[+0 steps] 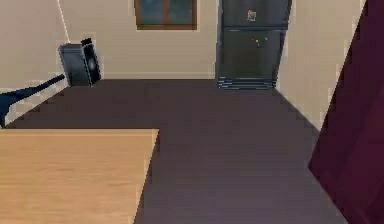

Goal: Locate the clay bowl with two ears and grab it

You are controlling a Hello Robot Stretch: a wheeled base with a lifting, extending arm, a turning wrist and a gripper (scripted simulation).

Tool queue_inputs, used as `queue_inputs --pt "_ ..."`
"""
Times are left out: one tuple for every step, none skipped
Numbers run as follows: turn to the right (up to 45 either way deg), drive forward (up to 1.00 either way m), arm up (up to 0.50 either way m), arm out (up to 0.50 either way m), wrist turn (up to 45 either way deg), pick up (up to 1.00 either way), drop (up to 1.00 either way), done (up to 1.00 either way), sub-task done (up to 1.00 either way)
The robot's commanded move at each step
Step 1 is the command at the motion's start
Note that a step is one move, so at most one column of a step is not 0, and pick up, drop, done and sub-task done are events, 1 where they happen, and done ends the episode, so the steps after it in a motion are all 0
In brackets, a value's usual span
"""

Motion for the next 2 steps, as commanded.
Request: queue_inputs --pt "-45.0 0.00 0.00 0.00 0.0 0.00 0.00 0.00 0.00" --pt "-45.0 0.00 0.00 0.00 0.0 0.00 0.00 0.00 0.00"
